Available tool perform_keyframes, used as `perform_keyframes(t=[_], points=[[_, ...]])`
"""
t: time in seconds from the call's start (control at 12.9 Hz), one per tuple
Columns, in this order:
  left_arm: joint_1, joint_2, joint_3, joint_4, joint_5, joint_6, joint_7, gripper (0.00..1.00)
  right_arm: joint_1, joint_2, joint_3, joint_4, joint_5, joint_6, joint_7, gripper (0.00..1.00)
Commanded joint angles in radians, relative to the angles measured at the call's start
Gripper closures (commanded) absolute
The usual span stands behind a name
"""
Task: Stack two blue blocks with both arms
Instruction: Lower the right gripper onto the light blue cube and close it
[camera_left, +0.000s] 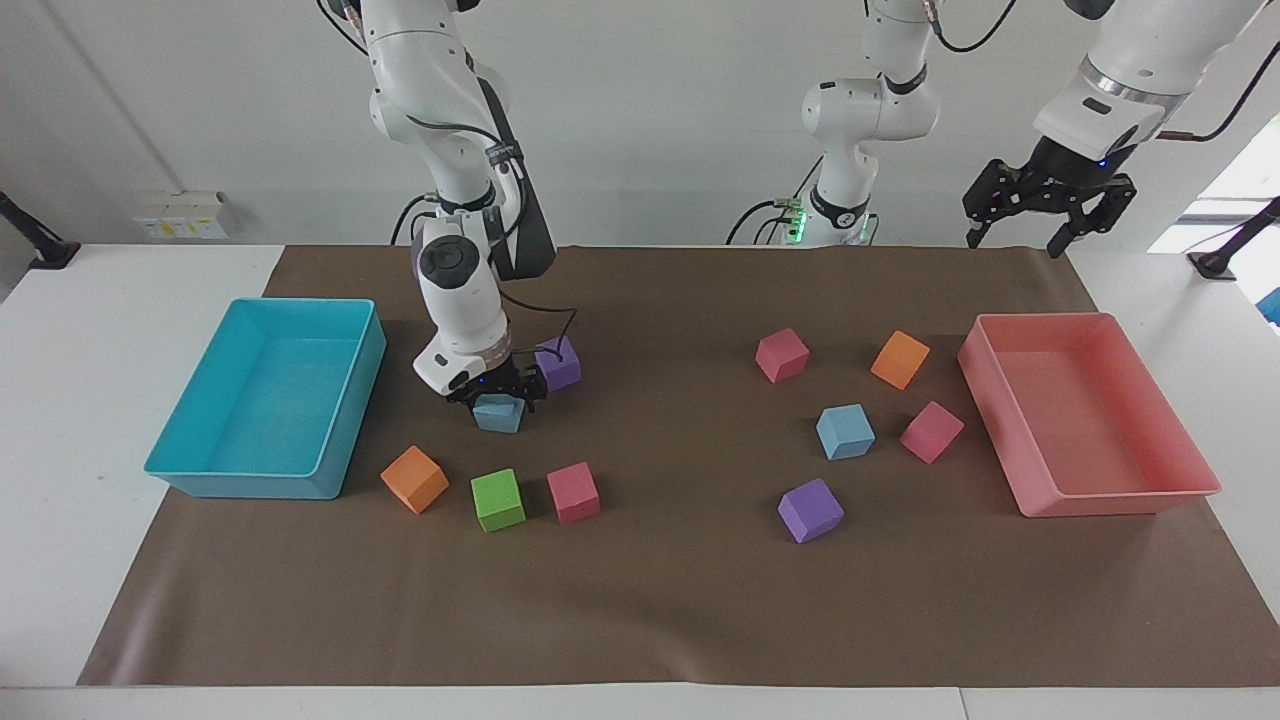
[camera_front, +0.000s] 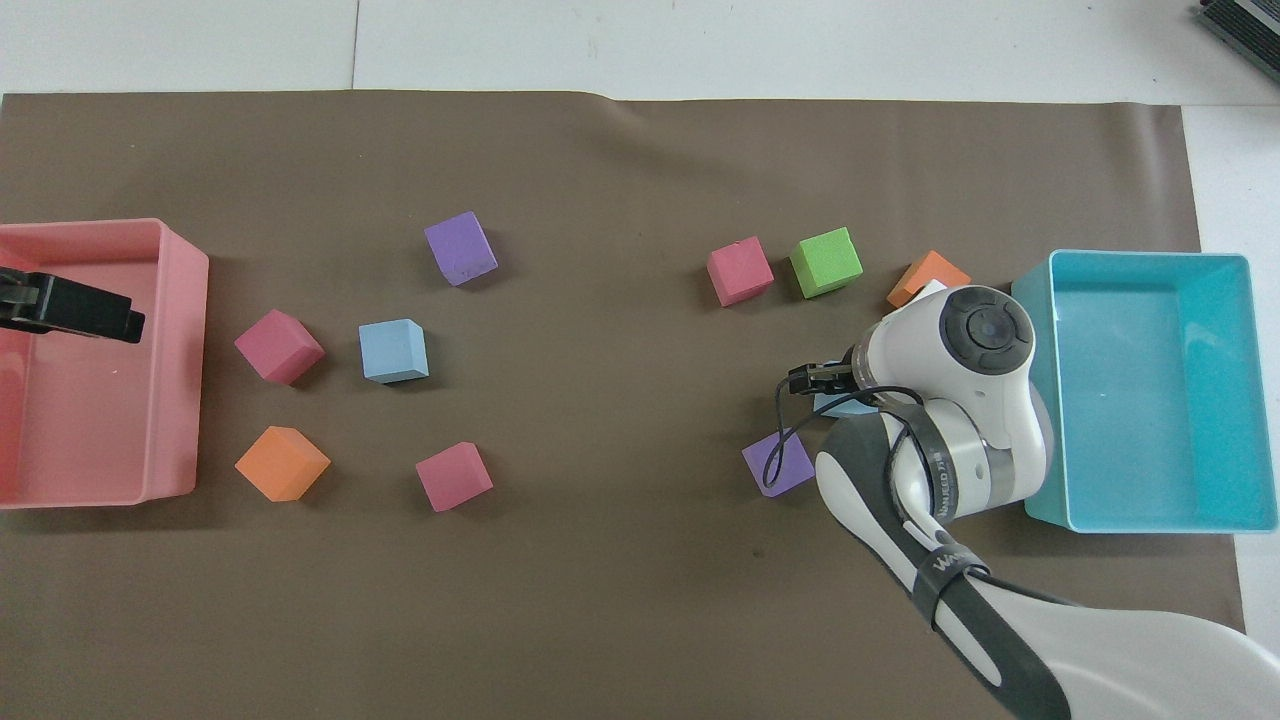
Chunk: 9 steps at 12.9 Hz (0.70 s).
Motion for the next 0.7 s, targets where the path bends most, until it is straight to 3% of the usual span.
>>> perform_keyframes(t=[0.0, 0.54, 0.62], points=[[0.009, -0.02, -0.004, -0.023, -0.002, 0.001, -0.009, 0.0, -0.012, -0.005, 0.001, -0.023, 0.02, 0.028, -0.012, 0.0], [0.007, -0.02, -0.004, -0.023, -0.002, 0.001, -0.009, 0.0, -0.013, 0.005, 0.001, -0.029, 0.02, 0.05, -0.014, 0.0], [0.009, -0.02, -0.004, -0.023, -0.002, 0.0, -0.009, 0.0, -0.021, 0.007, 0.001, -0.029, 0.02, 0.054, -0.017, 0.1]])
